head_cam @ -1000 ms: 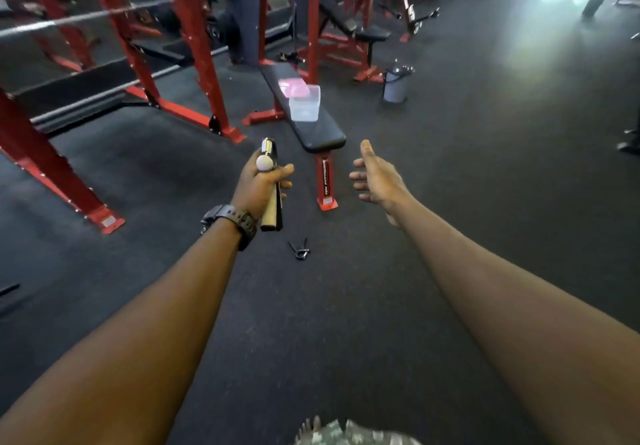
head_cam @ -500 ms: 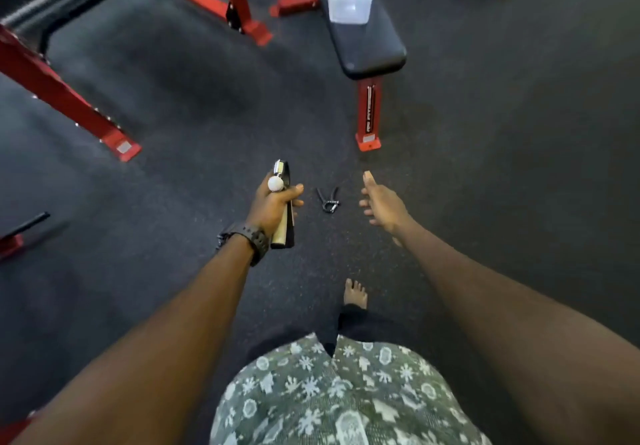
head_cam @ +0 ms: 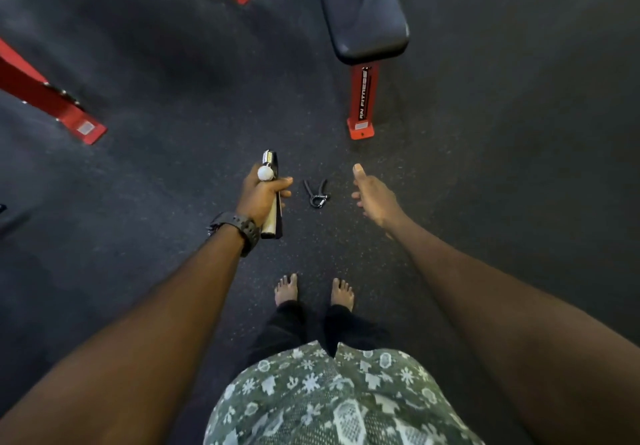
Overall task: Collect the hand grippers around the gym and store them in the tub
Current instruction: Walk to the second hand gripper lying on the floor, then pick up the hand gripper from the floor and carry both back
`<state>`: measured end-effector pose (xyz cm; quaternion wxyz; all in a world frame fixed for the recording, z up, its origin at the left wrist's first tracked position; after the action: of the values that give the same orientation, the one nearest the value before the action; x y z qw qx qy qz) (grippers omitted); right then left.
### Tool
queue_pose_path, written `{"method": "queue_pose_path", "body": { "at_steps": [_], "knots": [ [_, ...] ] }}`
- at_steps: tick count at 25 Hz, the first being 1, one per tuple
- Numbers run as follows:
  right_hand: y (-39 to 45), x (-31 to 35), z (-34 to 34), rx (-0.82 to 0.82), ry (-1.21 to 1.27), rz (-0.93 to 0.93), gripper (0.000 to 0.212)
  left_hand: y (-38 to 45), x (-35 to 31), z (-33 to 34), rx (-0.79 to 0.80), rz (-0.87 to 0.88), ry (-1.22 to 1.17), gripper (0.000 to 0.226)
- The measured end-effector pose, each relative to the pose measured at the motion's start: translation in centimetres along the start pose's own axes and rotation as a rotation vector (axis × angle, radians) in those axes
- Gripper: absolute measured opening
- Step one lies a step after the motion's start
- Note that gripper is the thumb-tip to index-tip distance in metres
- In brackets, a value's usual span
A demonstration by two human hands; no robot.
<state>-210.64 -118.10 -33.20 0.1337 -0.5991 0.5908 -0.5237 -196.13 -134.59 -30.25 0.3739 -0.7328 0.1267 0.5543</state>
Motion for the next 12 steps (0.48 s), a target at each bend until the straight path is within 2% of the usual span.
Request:
{"method": "queue_pose_path", "body": {
  "at_steps": [4,8,12],
  "knots": [
    [2.7,1.0,0.6,0.019,-0.159,-0.068,0.063,2.5,0.7,0.0,-0.007,-0.007,0.007,0.032],
    [8.4,1.7,3.1,0.034,-0.356,-0.128,0.064,7.7,3.5,-0.4,-0.051,-0.032,-0.032,0.021],
    [19.1,2.1,7.7,0.014,-0.563,-0.177,0.072,16.9,10.0,-0.3,-0.098,-0.051,-0.06,0.018]
  ]
}}
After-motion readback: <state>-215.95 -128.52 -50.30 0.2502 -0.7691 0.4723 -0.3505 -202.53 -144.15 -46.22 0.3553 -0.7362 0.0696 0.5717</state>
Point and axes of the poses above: each hand's wrist, its own y-axis towards the middle knuckle, its own z-axis out of the palm, x = y × z, the point moved 1 cm from there along y, towards the middle knuckle, and after that the axes turned 13 degrees about z, right-handed, at the moved point
